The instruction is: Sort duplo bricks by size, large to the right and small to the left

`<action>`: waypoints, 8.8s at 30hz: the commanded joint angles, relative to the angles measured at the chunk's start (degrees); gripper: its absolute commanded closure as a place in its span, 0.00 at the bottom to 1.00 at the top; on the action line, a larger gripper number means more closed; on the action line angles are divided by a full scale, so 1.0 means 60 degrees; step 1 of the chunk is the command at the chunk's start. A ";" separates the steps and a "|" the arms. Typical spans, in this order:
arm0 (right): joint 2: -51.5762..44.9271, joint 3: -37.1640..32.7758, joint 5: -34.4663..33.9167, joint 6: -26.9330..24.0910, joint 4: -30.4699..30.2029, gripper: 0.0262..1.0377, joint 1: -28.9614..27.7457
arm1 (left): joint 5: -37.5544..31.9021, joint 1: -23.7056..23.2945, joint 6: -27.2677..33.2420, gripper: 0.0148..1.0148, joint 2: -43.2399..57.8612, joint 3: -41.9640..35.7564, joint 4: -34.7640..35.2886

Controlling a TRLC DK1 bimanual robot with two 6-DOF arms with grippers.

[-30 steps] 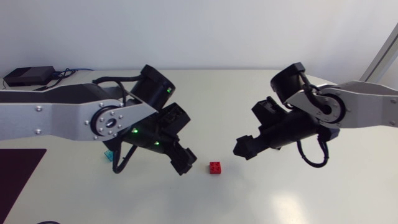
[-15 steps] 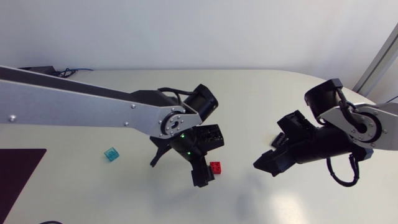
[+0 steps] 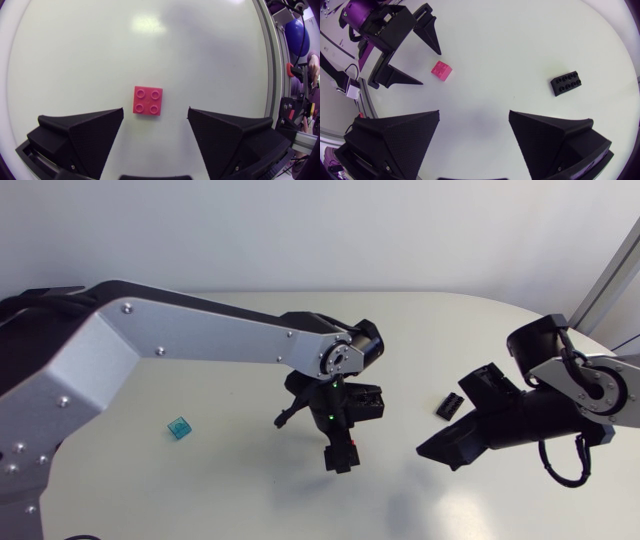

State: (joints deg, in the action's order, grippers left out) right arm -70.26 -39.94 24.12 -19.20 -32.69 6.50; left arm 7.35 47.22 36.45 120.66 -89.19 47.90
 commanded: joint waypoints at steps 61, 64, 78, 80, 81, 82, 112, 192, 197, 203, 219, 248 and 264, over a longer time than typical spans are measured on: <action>-0.0434 -0.0433 -0.0035 0.0197 0.0130 0.04 -0.0864 | 0.0356 -0.5922 0.2641 0.72 -0.2723 0.4845 -0.0293; -0.0492 -0.0477 -0.0270 0.0241 0.0292 0.04 -0.0952 | 0.0298 -0.6318 0.2846 0.72 -0.2664 0.4904 -0.0439; -0.2719 -0.1604 -0.1090 -0.0198 0.1083 0.04 -0.1889 | -0.0127 -0.7372 0.3257 0.72 -0.2049 0.4786 -0.1098; -0.3026 -0.1810 -0.1266 -0.0242 0.1302 0.04 -0.1875 | -0.0186 -0.7416 0.3257 0.70 -0.1990 0.4786 -0.1186; -0.3188 -0.1941 -0.1310 -0.0301 0.1346 0.04 -0.1875 | -0.0186 -0.7460 0.3242 0.67 -0.1990 0.4772 -0.1201; -0.3437 -0.2176 -0.1295 -0.0447 0.1302 0.04 -0.1889 | -0.0186 -0.7489 0.3242 0.59 -0.1990 0.4742 -0.1216; -0.6791 -0.4461 -0.1002 -0.4212 0.0116 0.04 -0.2622 | 0.0371 -0.6786 0.2539 0.05 -0.5052 0.5739 -0.0937; -0.0331 -0.0740 -0.0651 -0.4065 -0.0543 0.03 -0.3457 | 0.0400 -0.8368 0.3037 0.32 -0.3001 0.5753 -0.2930; -0.0111 -0.0740 -0.0651 -0.4109 -0.0631 0.03 -0.3471 | 0.0400 -0.8354 0.2964 0.04 -0.3338 0.5651 -0.2930; 0.0313 -0.0813 -0.0504 -0.4080 -0.0954 0.03 -0.3457 | 0.0664 -0.8383 0.2524 0.04 -0.4099 0.5504 -0.2900; 0.2818 -0.0096 -0.0431 -0.1604 0.0453 0.03 -0.3559 | 0.0957 -0.9101 -0.0611 0.04 -0.8831 0.6984 -0.3911; 0.6934 0.3786 -0.2570 0.0227 0.5096 0.03 -0.3633 | 0.0400 -1.0258 -0.2456 0.03 -1.5408 1.1100 -0.5962; 0.9483 0.5316 -0.3342 0.1804 0.5282 0.03 -0.2280 | -0.0458 -0.8997 -0.4367 0.03 -1.7905 1.3094 -0.7029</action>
State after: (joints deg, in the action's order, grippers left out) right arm -14.90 -10.04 4.78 -10.92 -2.07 -8.08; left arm 5.23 -7.60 13.15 14.74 -12.80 6.83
